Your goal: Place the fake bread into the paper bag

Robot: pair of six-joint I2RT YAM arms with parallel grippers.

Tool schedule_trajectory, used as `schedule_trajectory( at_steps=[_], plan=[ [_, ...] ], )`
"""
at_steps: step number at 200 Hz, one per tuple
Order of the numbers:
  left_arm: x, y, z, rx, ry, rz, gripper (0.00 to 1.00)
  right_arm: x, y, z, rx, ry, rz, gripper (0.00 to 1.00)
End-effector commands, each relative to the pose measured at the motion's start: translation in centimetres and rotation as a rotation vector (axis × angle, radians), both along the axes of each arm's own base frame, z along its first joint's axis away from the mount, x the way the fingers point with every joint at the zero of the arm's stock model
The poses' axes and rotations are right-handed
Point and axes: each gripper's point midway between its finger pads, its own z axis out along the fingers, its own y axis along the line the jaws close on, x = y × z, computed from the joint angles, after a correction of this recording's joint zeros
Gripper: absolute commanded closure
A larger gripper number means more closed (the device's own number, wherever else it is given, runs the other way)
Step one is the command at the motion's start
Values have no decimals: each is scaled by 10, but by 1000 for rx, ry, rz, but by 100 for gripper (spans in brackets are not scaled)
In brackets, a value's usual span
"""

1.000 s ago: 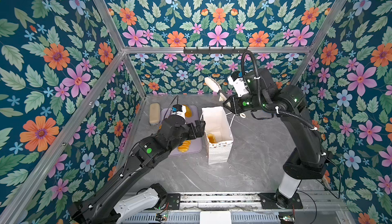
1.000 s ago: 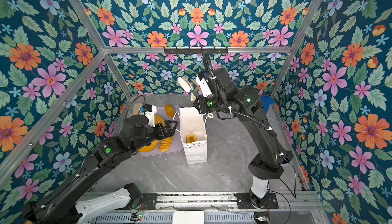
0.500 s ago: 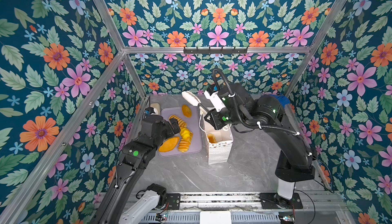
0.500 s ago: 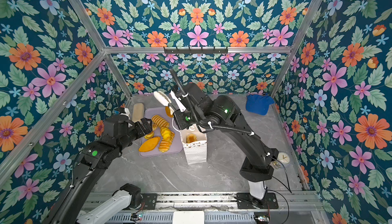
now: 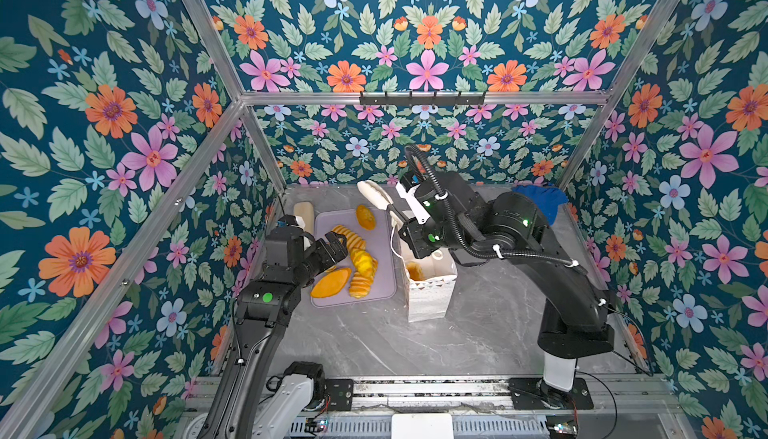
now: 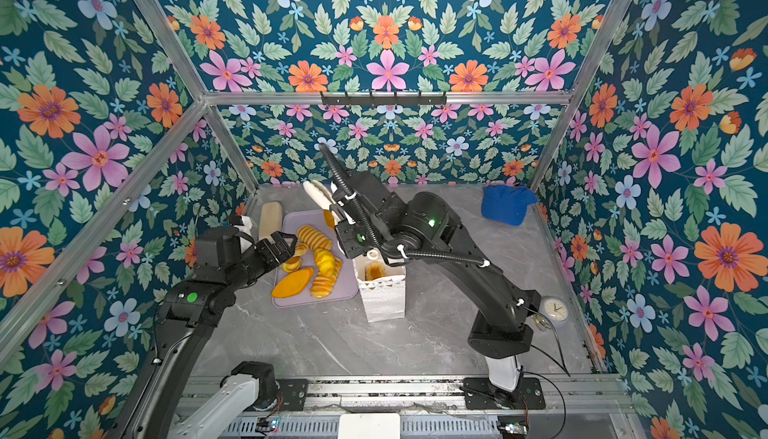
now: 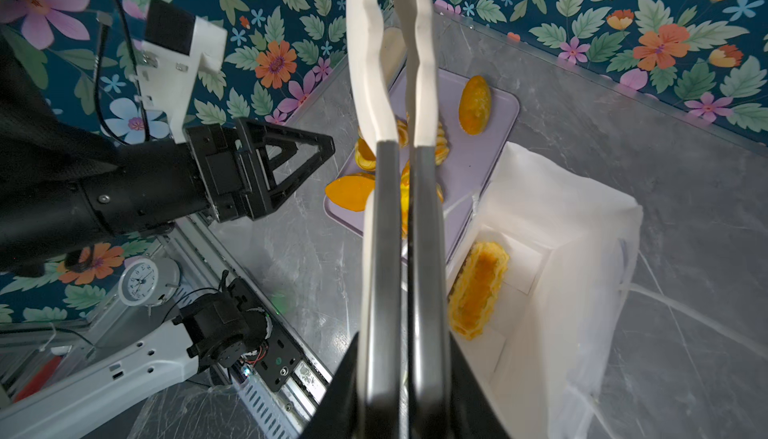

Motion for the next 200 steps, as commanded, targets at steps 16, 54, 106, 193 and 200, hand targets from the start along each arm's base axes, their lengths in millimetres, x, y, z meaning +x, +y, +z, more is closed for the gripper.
schedule_trajectory(
  at_steps=[16,54,106,193,200],
  plan=[
    [19,22,-12,-89,5,25,2,-1,17,-18,-4,35,-10,75],
    [31,89,-29,-205,-15,191,3,-17,42,-55,-66,75,9,75],
    [43,129,-43,-256,-21,288,3,-39,76,-108,-181,143,63,74],
    [51,131,-64,-332,-10,235,1,-4,59,-191,-305,290,-48,71],
    [51,130,-65,-331,-9,232,1,-1,57,-195,-304,303,-55,69]
  ],
)
